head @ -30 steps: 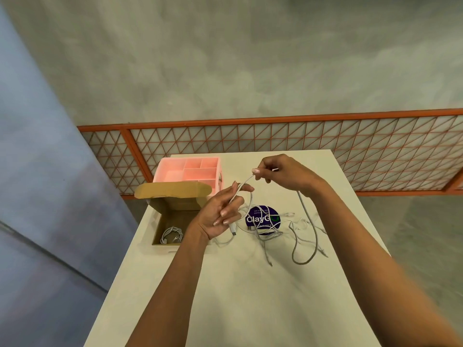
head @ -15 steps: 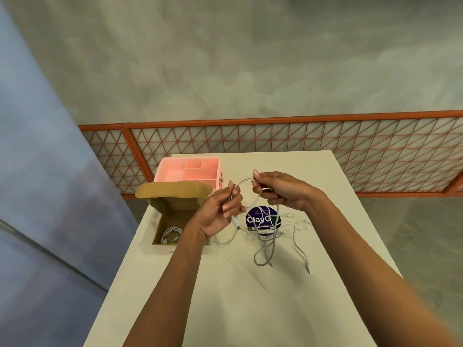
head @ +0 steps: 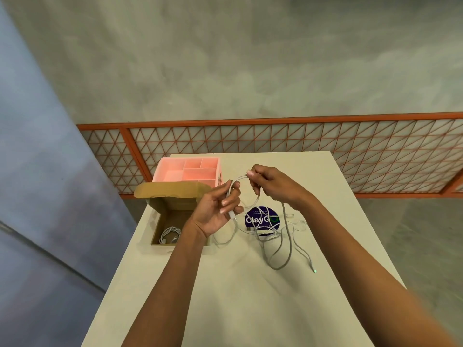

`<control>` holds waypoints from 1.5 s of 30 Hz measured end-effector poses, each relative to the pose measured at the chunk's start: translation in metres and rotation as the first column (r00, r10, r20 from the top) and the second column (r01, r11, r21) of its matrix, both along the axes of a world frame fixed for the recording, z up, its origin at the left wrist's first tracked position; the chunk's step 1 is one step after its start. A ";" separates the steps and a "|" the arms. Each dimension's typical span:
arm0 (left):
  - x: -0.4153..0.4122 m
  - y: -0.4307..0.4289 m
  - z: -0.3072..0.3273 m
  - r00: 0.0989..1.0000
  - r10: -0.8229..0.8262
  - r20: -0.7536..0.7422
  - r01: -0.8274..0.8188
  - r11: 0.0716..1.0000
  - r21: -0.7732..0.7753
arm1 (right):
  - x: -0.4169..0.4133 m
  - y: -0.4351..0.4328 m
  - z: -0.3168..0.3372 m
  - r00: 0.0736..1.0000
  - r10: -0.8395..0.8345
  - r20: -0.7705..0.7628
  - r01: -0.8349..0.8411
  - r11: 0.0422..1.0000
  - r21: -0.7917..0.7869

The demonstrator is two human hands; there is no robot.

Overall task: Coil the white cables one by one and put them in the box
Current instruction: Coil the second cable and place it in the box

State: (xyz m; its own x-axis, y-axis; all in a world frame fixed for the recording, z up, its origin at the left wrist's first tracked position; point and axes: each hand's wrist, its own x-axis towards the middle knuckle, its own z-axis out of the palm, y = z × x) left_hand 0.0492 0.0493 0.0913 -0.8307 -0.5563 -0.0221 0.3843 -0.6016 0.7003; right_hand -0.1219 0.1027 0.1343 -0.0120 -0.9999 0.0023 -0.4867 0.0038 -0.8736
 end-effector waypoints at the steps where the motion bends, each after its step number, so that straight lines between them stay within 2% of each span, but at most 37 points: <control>1: -0.001 0.000 0.000 1.000 -0.001 0.002 0.001 1.000 0.008 | 0.000 -0.001 -0.001 0.999 -0.011 -0.037 0.010 1.000 -0.027; 4: -0.002 0.001 0.000 1.000 0.007 0.000 -0.007 1.000 0.020 | 0.001 -0.004 -0.005 0.993 -0.052 -0.108 0.042 0.995 -0.093; 6: -0.003 0.002 -0.003 1.000 0.015 0.005 -0.015 1.000 0.010 | -0.001 -0.007 -0.008 0.980 -0.144 -0.135 0.119 0.977 -0.177; 9: -0.003 0.005 -0.009 1.000 0.000 0.018 0.000 1.000 -0.022 | -0.006 -0.012 -0.006 0.958 -0.279 -0.063 0.250 0.925 -0.286; 16: -0.006 0.008 -0.006 0.999 -0.034 -0.020 0.033 0.998 -0.046 | -0.004 -0.012 0.000 0.931 -0.359 0.060 0.357 0.869 -0.342; 20: -0.005 0.009 -0.010 0.996 -0.052 -0.071 0.048 0.997 -0.056 | -0.011 -0.011 -0.005 0.941 -0.328 0.089 0.340 0.906 -0.251; 24: -0.006 0.005 -0.002 0.993 -0.009 -0.121 0.004 0.999 -0.035 | -0.011 -0.004 -0.017 0.975 -0.223 -0.018 0.219 0.967 -0.128; 26: -0.005 0.002 0.003 0.991 0.042 -0.130 -0.052 0.996 -0.071 | -0.008 -0.001 -0.027 0.983 -0.171 -0.063 0.170 0.985 -0.032; 28: -0.005 0.000 0.006 0.989 0.083 -0.121 -0.097 0.989 -0.110 | -0.002 0.002 -0.034 0.992 -0.117 -0.042 0.121 0.988 0.096; 32: -0.007 -0.005 0.006 0.984 0.156 -0.085 -0.167 0.976 -0.142 | 0.013 0.009 -0.035 1.000 0.003 0.025 -0.011 0.948 0.318; 39: -0.008 -0.005 0.004 0.956 0.292 -0.036 -0.295 0.944 -0.148 | 0.028 0.017 -0.026 0.984 0.179 0.022 -0.168 0.863 0.476; 42: -0.010 -0.005 0.004 0.927 0.366 0.077 -0.336 0.906 -0.257 | 0.030 0.019 -0.018 0.971 0.238 0.005 -0.210 0.844 0.493; 45: -0.011 -0.009 0.000 0.867 0.462 0.184 -0.363 0.841 -0.401 | 0.028 0.021 -0.006 0.949 0.300 -0.093 -0.212 0.831 0.515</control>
